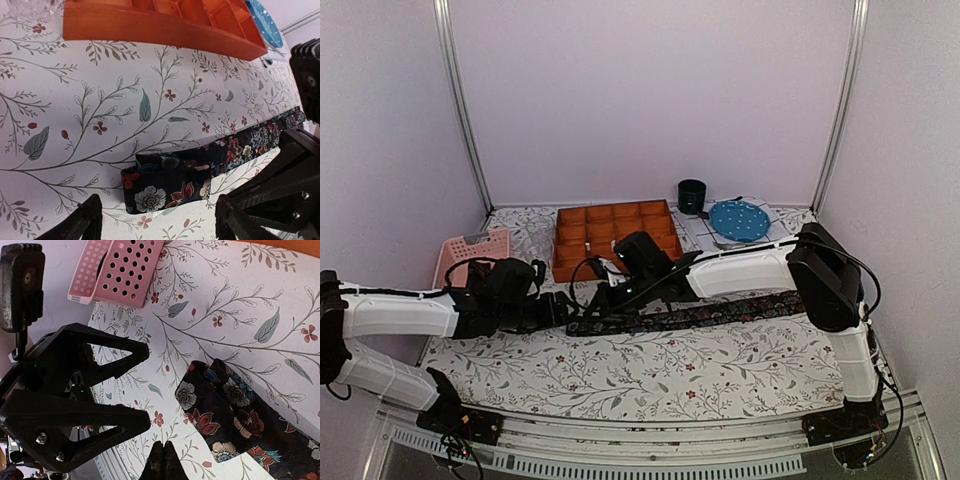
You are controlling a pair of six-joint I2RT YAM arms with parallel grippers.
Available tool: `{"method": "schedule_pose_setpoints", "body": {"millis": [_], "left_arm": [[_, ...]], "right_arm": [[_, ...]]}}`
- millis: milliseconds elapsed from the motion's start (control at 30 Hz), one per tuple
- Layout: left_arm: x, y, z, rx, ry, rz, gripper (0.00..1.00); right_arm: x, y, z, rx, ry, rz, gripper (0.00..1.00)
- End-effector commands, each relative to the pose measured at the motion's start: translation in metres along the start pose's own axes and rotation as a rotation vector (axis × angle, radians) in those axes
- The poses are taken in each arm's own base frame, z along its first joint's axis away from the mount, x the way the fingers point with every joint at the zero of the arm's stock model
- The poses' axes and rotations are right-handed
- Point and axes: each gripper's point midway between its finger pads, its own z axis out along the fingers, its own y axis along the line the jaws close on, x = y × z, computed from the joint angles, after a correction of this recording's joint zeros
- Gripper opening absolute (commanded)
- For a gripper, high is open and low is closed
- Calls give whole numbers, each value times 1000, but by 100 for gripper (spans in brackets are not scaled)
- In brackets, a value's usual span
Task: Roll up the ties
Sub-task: Roll the tie at the center of the board.
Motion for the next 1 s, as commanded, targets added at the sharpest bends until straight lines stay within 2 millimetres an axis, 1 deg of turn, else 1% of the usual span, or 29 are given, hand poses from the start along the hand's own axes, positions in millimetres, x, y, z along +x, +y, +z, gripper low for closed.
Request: {"method": "schedule_pose_setpoints", "body": {"millis": [0,267,700,767,833,967], "left_arm": [[2,0,6,38,9,-21,76],[9,5,14,42,40,-24,75],[18,8,25,56,90,-31,73],[19,7,27,65,95,-32,72],[19,5,28,73,99,-33,70],[21,4,30,82,108,-32,68]], "right_arm": [[19,-50,26,114,51,87,0],[21,-84,26,197,49,141,0],[18,-97,22,236,51,148,0],[17,-96,21,241,52,138,0],[28,-110,28,265,84,146,0],[31,-114,31,270,100,144,0]]}}
